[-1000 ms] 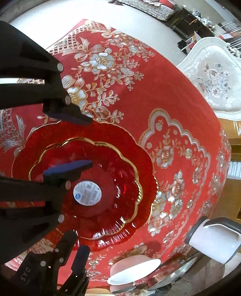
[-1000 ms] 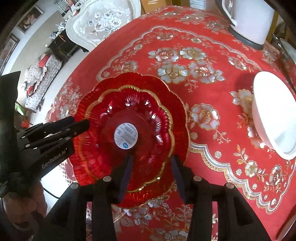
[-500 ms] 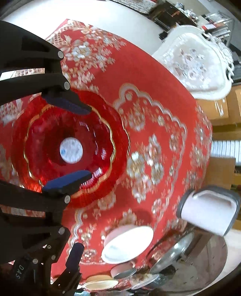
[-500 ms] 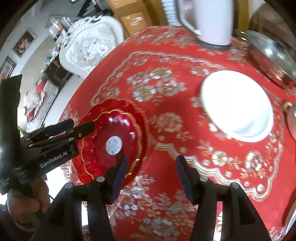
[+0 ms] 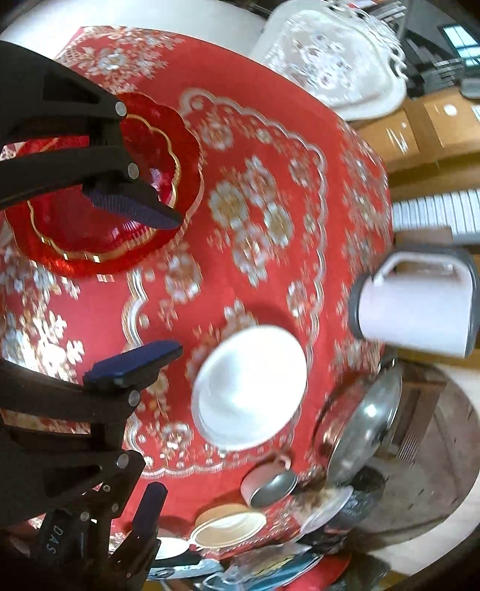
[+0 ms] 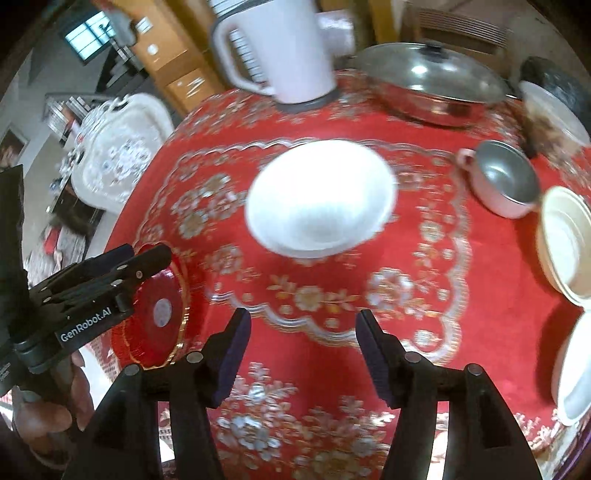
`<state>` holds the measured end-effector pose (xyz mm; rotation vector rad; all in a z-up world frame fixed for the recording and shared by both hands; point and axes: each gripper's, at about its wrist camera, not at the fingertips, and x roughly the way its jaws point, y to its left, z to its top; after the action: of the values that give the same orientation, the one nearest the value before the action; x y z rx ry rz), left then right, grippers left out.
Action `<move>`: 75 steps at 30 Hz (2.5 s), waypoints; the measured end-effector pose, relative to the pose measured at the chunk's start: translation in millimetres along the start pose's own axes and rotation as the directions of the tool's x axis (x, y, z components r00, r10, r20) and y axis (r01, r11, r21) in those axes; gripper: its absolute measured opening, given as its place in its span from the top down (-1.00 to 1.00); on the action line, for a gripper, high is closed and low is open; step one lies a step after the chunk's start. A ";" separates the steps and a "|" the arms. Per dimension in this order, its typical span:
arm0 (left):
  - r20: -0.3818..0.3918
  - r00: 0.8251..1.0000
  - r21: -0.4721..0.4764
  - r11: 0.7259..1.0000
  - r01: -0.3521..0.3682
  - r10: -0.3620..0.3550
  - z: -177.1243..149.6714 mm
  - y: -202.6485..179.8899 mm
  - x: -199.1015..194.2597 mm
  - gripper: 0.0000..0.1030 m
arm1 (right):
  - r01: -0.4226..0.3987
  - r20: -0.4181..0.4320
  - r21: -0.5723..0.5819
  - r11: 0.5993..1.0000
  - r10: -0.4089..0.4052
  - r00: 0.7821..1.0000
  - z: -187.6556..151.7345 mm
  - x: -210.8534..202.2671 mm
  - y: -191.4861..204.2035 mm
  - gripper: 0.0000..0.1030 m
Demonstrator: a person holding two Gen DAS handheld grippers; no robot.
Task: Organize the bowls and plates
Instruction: 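Move the left tool to the white plate, then close the left tool on the rim of the white plate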
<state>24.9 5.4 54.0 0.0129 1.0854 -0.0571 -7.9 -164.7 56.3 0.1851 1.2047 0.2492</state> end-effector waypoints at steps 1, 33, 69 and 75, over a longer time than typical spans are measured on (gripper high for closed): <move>0.002 1.000 0.010 1.000 0.004 -0.004 2.2 -6.5 -0.3 -0.20 | 0.006 0.004 0.012 1.000 -0.007 1.000 0.2 -2.7 -7.2 -0.19; -0.005 0.999 0.095 0.995 -0.032 0.033 32.3 -66.3 35.0 -0.20 | 0.029 0.024 0.119 0.992 -0.033 0.999 17.2 -2.0 -70.8 -0.28; -0.147 0.989 -0.029 0.999 -0.029 0.024 69.3 -35.4 120.6 -0.35 | -0.002 -0.047 0.125 0.992 0.008 0.999 82.2 89.6 -76.7 -0.31; -0.173 0.985 -0.028 0.999 -0.030 0.025 68.3 -37.1 132.7 -0.35 | 0.007 -0.044 0.090 0.996 -0.003 0.999 86.3 94.5 -73.5 -0.31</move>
<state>145.1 -39.7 -30.8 0.0051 1.2589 -0.0146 111.5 -208.7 -18.5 0.2564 1.2608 0.1958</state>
